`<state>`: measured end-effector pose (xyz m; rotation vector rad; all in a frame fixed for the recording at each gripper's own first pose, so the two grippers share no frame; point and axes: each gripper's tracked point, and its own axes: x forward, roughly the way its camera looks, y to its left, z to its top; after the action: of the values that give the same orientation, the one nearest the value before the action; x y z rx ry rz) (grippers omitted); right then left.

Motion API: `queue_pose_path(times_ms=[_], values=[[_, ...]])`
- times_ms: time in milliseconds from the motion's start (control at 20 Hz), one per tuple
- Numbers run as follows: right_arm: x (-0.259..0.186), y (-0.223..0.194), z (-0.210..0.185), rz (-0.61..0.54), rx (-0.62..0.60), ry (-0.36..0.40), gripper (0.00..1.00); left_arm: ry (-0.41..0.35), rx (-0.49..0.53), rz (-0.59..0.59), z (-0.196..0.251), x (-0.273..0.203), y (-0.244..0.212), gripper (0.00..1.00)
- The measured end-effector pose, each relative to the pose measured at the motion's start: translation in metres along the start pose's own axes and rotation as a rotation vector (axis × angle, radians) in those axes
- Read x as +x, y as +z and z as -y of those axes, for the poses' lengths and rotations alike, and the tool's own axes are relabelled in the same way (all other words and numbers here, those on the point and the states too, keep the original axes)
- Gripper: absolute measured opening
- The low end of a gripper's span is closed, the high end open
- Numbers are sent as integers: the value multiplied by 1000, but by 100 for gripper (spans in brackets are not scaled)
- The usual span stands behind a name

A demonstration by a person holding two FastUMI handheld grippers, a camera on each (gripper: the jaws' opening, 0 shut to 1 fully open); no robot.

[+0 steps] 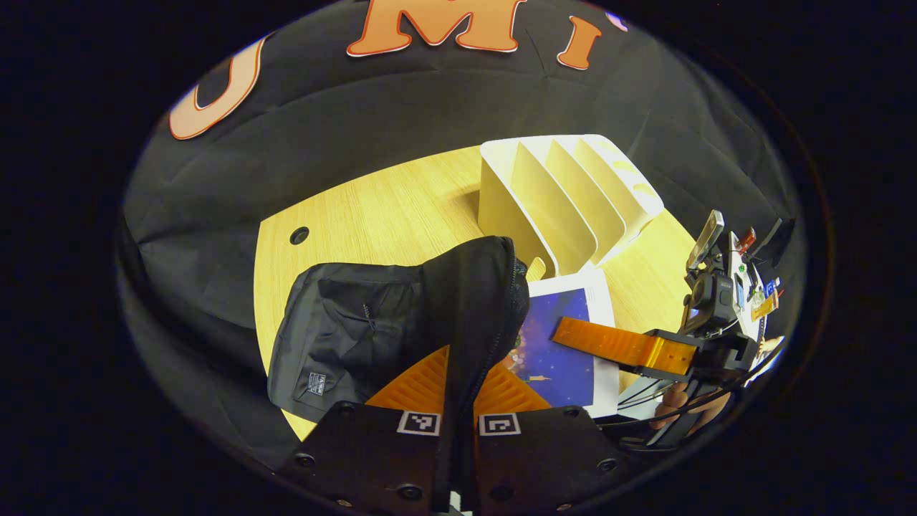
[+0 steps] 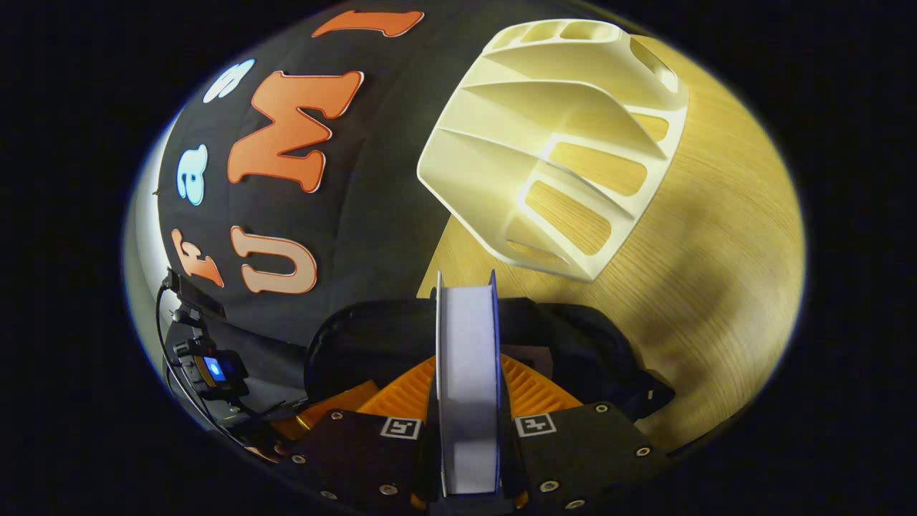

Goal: Open the schoolbag, grab two books from the bookshelf and put them into the schoolbag.

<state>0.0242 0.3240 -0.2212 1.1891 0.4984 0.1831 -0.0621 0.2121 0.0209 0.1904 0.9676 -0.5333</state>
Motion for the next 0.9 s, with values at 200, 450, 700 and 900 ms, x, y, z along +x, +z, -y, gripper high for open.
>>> queue_pose_path(times_ms=[200, 450, 700, 900], values=[[11, -25, -2, -22, -20, 25, 33, 1, 23, -8, 8, 2, 3, 6], [26, -61, 3, -98, -16, 48, 37, 12, 86, -26, 17, 5, 2, 6], [37, -78, 6, -143, -25, 64, 40, 8, 116, -45, 27, 7, -3, 6], [54, -82, 5, -162, -39, 67, 41, 14, 130, -49, 30, 7, -3, 6]])
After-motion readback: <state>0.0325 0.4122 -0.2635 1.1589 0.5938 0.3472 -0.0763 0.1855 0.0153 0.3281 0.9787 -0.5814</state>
